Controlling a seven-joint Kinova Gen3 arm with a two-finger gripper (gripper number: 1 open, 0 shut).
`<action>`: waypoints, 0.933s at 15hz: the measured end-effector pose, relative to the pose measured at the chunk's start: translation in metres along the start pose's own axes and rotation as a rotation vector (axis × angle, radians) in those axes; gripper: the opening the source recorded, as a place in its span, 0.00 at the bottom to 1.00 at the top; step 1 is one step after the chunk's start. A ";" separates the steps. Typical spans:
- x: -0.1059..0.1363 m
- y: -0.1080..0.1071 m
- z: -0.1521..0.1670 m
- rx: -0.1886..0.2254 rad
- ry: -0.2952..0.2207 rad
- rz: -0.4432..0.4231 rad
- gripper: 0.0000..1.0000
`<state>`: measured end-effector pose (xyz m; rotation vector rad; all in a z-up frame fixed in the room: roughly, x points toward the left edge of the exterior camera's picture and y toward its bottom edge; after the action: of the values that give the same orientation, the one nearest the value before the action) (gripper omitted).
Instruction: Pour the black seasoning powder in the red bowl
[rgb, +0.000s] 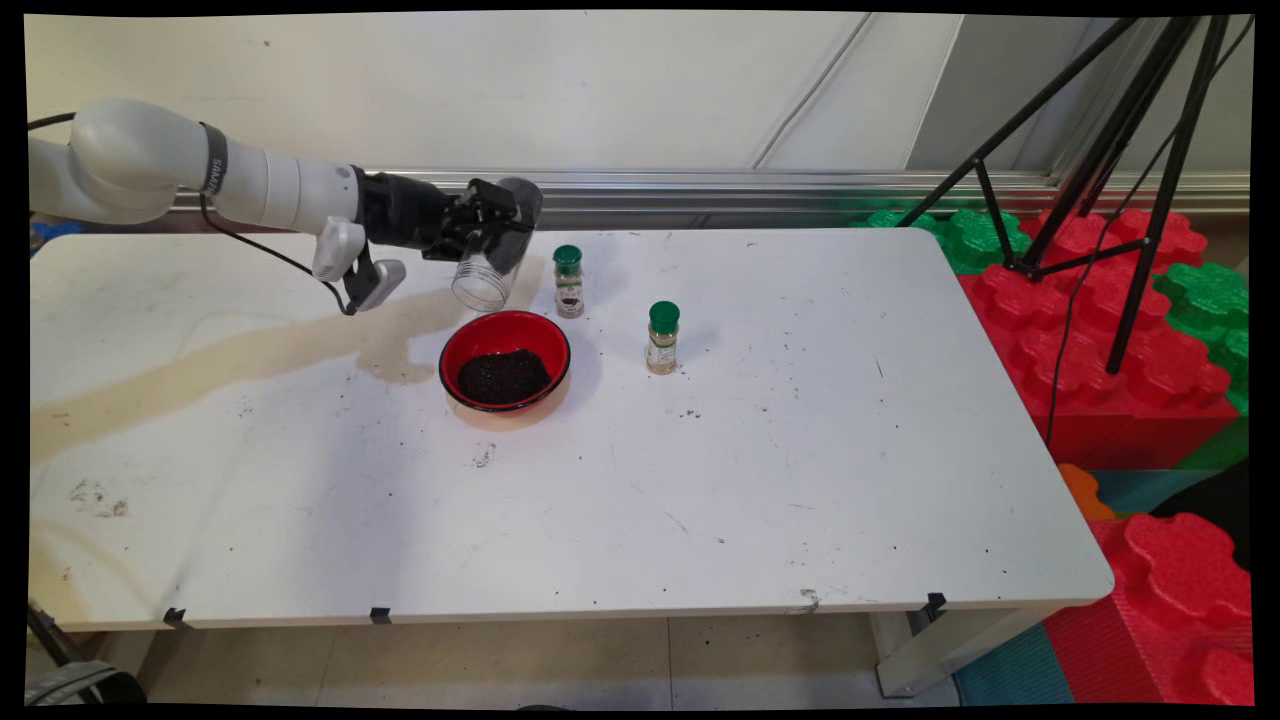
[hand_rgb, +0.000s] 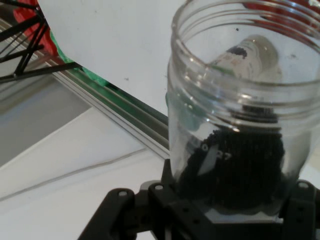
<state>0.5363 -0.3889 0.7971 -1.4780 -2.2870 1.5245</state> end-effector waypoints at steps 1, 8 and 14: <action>0.001 0.000 0.000 0.003 -0.003 0.013 0.00; 0.005 -0.003 0.002 0.021 -0.023 0.084 0.00; 0.009 -0.004 0.001 0.037 -0.040 0.137 0.00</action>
<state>0.5280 -0.3839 0.7952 -1.6401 -2.2078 1.6350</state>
